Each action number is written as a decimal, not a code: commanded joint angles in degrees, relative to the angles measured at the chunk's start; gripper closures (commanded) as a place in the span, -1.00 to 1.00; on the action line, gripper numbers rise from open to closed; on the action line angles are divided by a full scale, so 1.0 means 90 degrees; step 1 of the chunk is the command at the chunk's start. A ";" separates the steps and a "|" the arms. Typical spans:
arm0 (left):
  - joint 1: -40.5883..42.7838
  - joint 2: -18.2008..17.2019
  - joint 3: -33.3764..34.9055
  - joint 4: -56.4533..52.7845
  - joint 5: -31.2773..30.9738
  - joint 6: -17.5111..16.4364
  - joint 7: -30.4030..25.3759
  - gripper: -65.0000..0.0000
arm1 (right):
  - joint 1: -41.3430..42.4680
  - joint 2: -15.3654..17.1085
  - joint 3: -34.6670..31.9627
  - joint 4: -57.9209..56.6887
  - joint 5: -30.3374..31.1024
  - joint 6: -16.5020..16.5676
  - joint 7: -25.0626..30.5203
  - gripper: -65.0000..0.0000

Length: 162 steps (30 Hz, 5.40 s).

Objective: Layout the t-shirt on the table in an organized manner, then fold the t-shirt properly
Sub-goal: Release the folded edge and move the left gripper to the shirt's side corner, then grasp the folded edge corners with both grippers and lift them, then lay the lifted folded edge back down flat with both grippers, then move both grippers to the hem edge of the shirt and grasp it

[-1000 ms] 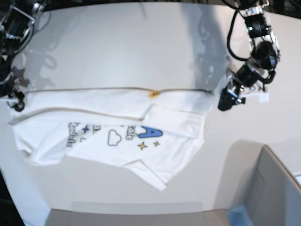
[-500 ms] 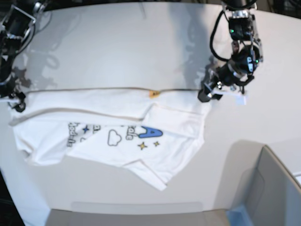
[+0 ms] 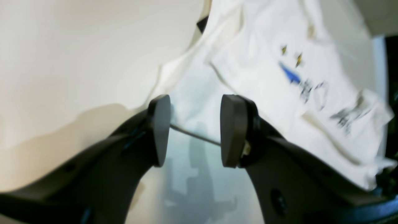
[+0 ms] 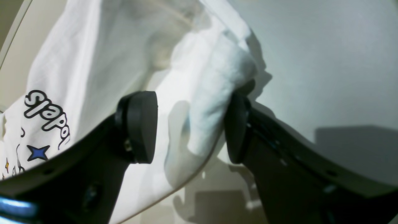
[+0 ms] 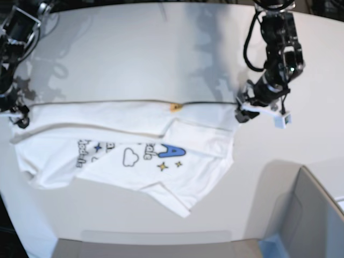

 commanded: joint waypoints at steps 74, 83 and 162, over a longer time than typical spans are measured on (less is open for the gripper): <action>-0.0908 0.0364 -0.0347 -0.0241 0.0153 0.0012 -0.1197 1.00 | 0.0117 0.0282 0.0019 0.1811 0.0042 0.0114 0.0095 1.00; 0.0420 0.0344 -0.0659 0.0843 0.0153 0.0012 -0.1197 1.00 | -0.0713 -0.0128 0.0293 0.2827 0.0042 0.0114 0.0085 1.00; 0.0957 0.0334 -0.2203 0.1117 0.0143 -0.0056 -0.0005 0.36 | -0.2481 -0.0870 -0.0059 0.4439 0.0032 0.0075 0.0085 0.25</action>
